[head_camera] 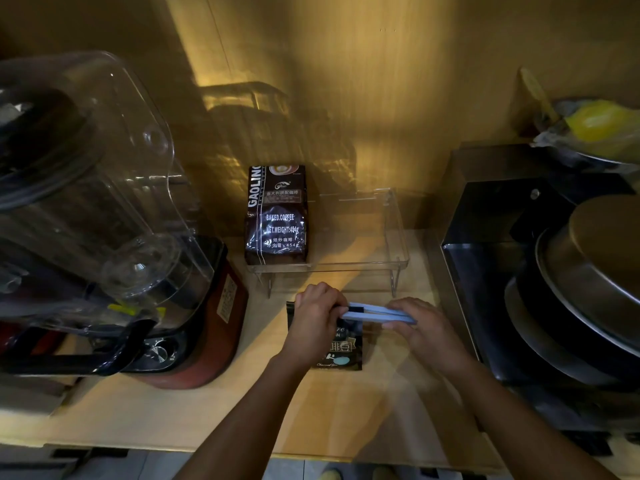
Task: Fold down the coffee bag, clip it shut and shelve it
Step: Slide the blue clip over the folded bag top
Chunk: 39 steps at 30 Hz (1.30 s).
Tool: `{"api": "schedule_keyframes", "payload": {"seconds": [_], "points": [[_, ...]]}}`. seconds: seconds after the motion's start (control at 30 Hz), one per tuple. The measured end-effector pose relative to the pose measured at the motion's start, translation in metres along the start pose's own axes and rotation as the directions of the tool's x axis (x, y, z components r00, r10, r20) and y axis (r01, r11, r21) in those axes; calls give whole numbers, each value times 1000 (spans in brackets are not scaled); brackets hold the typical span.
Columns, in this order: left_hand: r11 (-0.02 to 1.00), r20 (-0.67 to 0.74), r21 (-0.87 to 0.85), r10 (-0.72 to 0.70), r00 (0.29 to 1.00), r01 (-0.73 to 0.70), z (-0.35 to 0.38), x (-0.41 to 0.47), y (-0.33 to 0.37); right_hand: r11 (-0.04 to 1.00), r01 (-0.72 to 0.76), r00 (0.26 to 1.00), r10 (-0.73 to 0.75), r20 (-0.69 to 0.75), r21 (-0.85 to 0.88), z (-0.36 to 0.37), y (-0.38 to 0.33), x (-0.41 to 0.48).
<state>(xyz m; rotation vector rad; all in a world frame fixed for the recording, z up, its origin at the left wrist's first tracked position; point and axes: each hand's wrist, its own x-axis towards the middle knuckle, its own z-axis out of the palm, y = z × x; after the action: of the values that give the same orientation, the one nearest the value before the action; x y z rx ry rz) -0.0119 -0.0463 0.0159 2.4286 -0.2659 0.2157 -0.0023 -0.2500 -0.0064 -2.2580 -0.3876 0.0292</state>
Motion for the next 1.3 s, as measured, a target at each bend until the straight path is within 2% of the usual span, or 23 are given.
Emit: {"api": "schedule_keyframes", "payload": {"seconds": [0.1,0.27,0.43,0.53,0.73,0.87,1.07,1.17,1.3], "points": [[1000,-7,19,7,1000,-7,3,0,2,1000,27,999,-27,26,2,4,-7,5],[999,-8,36,17,1000,-17,6,-2,1,999,-25,1000,25,18,20,13,-12,8],[989,50,-7,-149,988,150,12,-6,2,998,-57,998,57,-32,-21,18,-13,5],[984,54,-12,-177,983,178,16,-10,4,997,-75,997,75,-34,-15,24,-16,3],[990,16,-21,-140,990,141,17,-11,0,998,-52,999,52,13,29,17,-12,3],[992,-11,-9,-123,992,123,18,-11,1,988,-126,991,129,-28,94,8,-4,-1],[988,-13,-32,-152,988,152,16,-10,5,982,-139,984,152,-94,131,14,-10,0],[985,-21,-56,-165,986,163,16,-12,9,993,-88,988,97,-123,74,16,-15,3],[992,-64,-35,-127,990,125,21,-14,13,998,-40,997,43,-71,42,29,-32,12]]}}
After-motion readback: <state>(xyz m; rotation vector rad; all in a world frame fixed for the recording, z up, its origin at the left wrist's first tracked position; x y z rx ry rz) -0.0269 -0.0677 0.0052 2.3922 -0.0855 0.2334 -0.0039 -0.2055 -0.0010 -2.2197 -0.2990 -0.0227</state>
